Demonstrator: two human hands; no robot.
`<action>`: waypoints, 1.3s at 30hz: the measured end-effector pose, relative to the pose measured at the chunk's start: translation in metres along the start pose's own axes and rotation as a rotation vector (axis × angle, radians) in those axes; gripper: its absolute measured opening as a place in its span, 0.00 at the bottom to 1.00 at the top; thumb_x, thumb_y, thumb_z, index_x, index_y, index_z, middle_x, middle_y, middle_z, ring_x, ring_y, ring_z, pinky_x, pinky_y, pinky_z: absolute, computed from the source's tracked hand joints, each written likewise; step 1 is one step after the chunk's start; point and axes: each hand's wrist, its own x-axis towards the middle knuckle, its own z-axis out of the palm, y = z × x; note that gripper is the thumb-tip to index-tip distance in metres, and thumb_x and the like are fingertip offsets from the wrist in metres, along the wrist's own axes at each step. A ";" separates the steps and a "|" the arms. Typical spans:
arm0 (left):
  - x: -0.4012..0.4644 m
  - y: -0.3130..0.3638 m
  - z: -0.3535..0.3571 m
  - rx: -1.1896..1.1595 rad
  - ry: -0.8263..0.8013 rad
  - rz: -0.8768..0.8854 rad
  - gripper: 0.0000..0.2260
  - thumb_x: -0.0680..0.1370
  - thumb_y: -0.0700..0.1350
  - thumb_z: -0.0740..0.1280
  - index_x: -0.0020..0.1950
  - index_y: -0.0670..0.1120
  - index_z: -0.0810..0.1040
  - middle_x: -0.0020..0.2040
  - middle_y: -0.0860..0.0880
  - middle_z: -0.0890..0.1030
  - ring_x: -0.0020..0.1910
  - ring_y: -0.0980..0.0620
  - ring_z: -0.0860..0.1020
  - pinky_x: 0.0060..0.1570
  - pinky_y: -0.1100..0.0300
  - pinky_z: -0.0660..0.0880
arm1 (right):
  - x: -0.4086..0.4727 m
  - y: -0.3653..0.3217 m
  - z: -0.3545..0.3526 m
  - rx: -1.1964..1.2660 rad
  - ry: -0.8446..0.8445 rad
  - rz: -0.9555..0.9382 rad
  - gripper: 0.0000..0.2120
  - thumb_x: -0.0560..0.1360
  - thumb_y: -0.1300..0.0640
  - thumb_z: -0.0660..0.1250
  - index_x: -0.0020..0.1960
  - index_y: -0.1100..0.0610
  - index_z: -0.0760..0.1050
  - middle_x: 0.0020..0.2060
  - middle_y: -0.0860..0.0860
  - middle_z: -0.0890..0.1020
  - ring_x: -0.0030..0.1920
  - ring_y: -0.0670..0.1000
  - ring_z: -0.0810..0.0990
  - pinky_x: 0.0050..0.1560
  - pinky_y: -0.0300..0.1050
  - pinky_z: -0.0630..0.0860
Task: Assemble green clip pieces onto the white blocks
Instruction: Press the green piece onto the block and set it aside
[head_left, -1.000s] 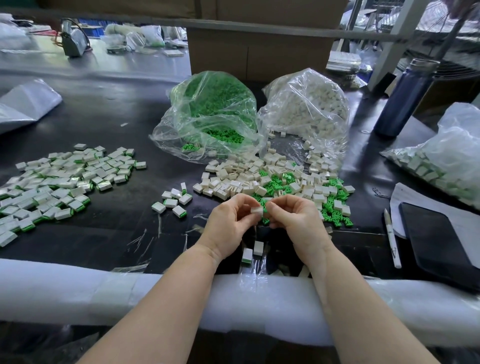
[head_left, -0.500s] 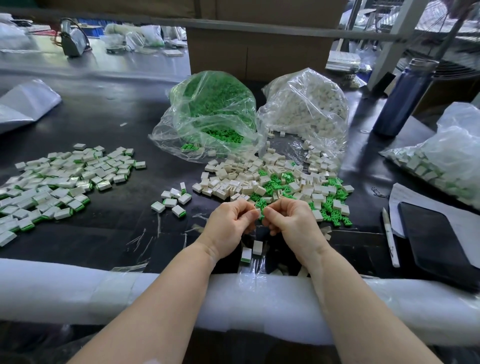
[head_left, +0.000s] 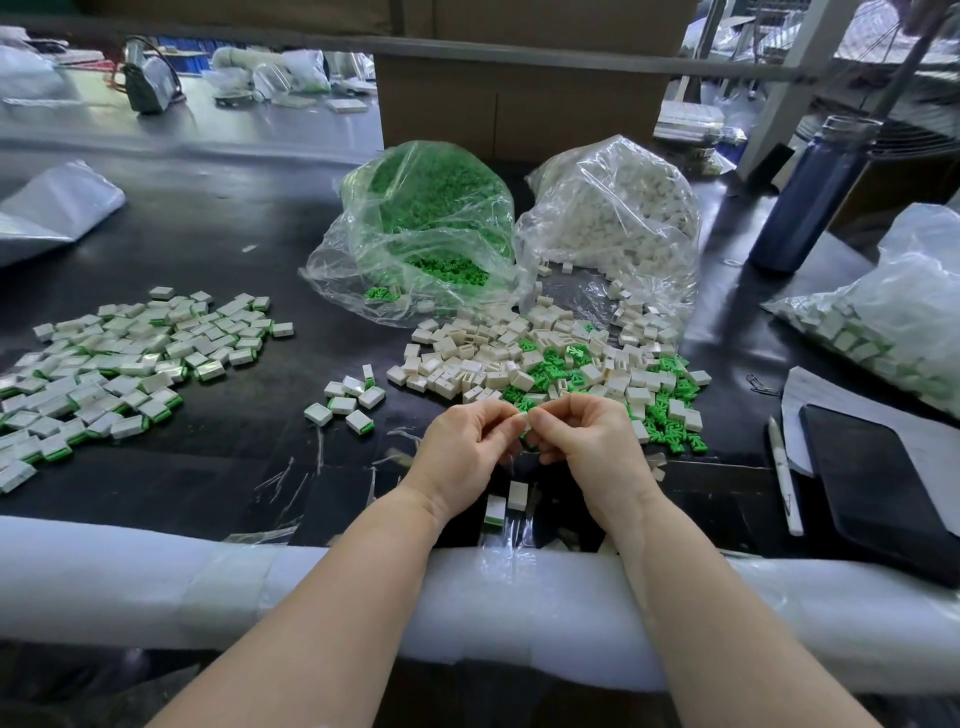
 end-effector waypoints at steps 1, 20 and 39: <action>0.000 0.000 0.001 -0.006 0.013 0.003 0.05 0.78 0.43 0.65 0.44 0.49 0.80 0.35 0.52 0.80 0.36 0.55 0.76 0.47 0.55 0.77 | 0.000 0.000 0.000 0.052 0.019 0.001 0.05 0.72 0.65 0.69 0.38 0.61 0.78 0.26 0.50 0.81 0.28 0.44 0.78 0.29 0.35 0.74; -0.001 0.008 -0.003 -0.190 0.077 -0.014 0.10 0.74 0.34 0.67 0.43 0.49 0.79 0.47 0.39 0.79 0.43 0.50 0.76 0.49 0.62 0.76 | 0.000 0.001 0.001 0.031 -0.126 -0.003 0.06 0.76 0.55 0.65 0.48 0.56 0.79 0.41 0.51 0.84 0.42 0.46 0.82 0.40 0.36 0.77; -0.001 0.006 0.000 0.071 -0.104 0.080 0.09 0.75 0.36 0.64 0.47 0.50 0.76 0.50 0.49 0.69 0.41 0.55 0.71 0.51 0.62 0.72 | -0.003 -0.006 0.000 0.060 -0.163 0.024 0.06 0.74 0.63 0.68 0.41 0.64 0.81 0.32 0.59 0.79 0.35 0.53 0.75 0.34 0.36 0.73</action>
